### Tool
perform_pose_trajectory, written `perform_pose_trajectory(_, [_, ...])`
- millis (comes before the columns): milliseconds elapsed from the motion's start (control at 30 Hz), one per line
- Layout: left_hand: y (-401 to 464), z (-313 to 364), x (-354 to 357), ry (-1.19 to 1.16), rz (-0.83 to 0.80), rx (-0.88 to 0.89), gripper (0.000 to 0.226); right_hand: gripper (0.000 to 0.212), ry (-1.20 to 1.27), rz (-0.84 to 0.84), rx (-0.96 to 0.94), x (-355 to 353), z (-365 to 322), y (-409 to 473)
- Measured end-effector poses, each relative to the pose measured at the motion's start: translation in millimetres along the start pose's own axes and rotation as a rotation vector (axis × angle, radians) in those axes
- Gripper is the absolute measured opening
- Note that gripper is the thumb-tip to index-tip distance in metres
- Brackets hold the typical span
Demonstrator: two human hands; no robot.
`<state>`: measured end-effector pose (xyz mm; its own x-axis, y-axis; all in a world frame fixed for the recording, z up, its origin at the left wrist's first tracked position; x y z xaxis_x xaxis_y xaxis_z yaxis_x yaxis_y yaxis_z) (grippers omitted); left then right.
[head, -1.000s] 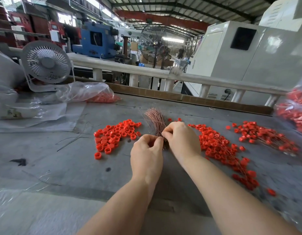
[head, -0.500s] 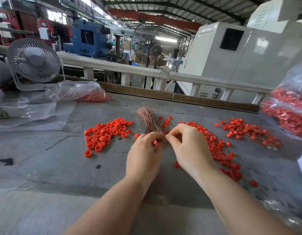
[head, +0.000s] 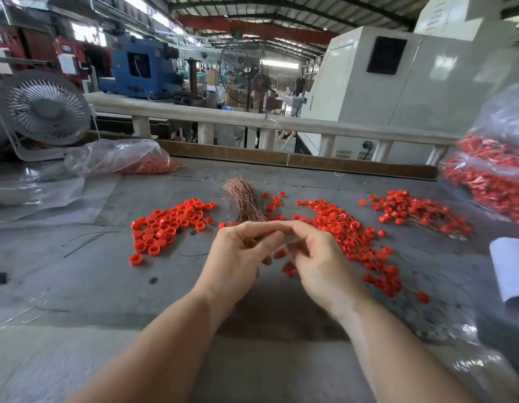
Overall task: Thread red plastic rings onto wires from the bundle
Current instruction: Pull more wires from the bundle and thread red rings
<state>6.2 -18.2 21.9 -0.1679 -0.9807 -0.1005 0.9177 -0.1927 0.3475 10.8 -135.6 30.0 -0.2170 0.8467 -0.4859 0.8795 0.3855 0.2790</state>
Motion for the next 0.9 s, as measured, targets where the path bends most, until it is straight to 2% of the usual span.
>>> perform_pose_trajectory(167, [-1,0,1,-0.062,-0.007,-0.014,0.021,0.03,0.012,0.132,-0.007,-10,0,-3])
perform_pose_trajectory(300, [-2,-1,-7,-0.08,0.064,-0.024,0.016,0.02,-0.161,0.238,-0.088,-15,-7,-7])
perform_pose_trajectory(500, [-2,-3,-9,-0.067,0.105,-0.045,0.019,0.019,-0.169,0.322,-0.149,-17,-8,-10])
perform_pose_trajectory(700, [-3,-6,-8,-0.058,0.122,-0.078,0.023,0.014,-0.328,0.399,-0.268,-19,-19,-17])
perform_pose_trajectory(900, [-4,-8,-8,-0.014,0.136,-0.11,0.02,0.015,-0.458,0.439,-0.264,-19,-22,-21])
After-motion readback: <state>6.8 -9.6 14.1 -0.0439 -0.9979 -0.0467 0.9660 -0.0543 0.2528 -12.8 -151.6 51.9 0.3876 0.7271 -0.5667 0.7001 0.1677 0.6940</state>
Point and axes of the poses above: each hand's wrist, its own y-axis towards the middle knuckle, its own x-axis out of the palm, z = x × y, the point moved 6 cm from there along y, towards the middle knuckle, and after that the axes turned 12 degrees about -z, right-handed, at the moved point
